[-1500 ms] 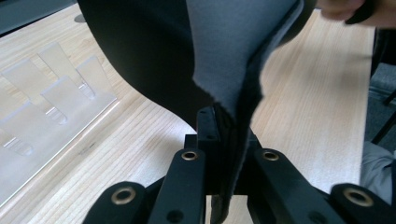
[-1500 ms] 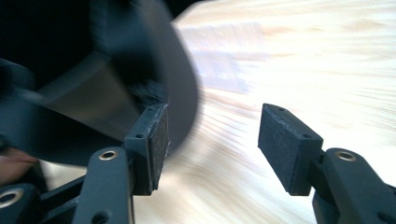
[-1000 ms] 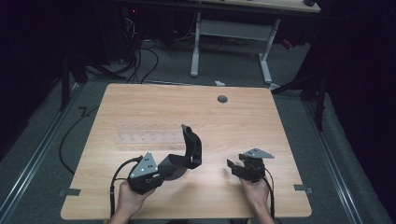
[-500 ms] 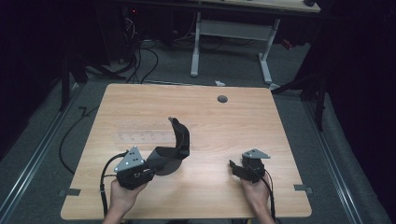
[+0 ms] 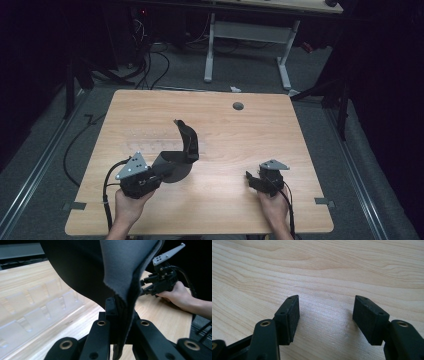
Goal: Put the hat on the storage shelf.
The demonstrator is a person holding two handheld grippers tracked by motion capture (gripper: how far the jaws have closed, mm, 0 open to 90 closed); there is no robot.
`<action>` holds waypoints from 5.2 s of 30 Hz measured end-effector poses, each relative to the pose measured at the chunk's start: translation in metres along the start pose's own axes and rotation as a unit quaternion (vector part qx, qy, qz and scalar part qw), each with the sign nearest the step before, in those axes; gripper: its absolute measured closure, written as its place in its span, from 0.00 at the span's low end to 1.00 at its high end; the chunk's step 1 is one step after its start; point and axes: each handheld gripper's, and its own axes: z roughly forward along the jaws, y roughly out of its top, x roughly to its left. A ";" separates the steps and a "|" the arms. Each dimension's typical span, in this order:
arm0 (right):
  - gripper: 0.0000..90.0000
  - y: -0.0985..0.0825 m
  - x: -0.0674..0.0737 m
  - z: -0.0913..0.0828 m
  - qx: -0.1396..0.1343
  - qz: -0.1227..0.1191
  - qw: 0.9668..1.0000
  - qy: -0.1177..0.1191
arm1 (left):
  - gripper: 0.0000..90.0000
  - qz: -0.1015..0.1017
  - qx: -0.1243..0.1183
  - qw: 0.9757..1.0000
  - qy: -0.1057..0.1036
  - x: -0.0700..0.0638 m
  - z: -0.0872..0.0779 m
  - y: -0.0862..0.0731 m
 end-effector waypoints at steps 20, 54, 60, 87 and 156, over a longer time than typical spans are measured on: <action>0.42 0.000 0.000 0.000 0.000 -0.001 1.000 0.002 | 0.96 -0.001 -0.034 0.999 0.021 0.014 -0.004 0.019; 0.42 0.000 0.001 0.000 -0.001 -0.004 1.000 0.005 | 0.96 0.007 -0.082 0.993 0.082 0.048 -0.012 0.050; 0.42 0.000 0.001 0.000 0.000 -0.004 1.000 0.005 | 0.96 0.008 -0.092 0.992 0.088 0.051 -0.015 0.054; 0.41 0.000 0.001 0.000 0.000 -0.005 1.000 0.006 | 0.96 0.031 -0.120 0.980 0.155 0.090 -0.012 0.073; 0.40 -0.001 0.001 0.000 0.000 -0.007 1.000 0.006 | 0.96 0.039 -0.098 0.962 0.250 0.149 -0.007 0.051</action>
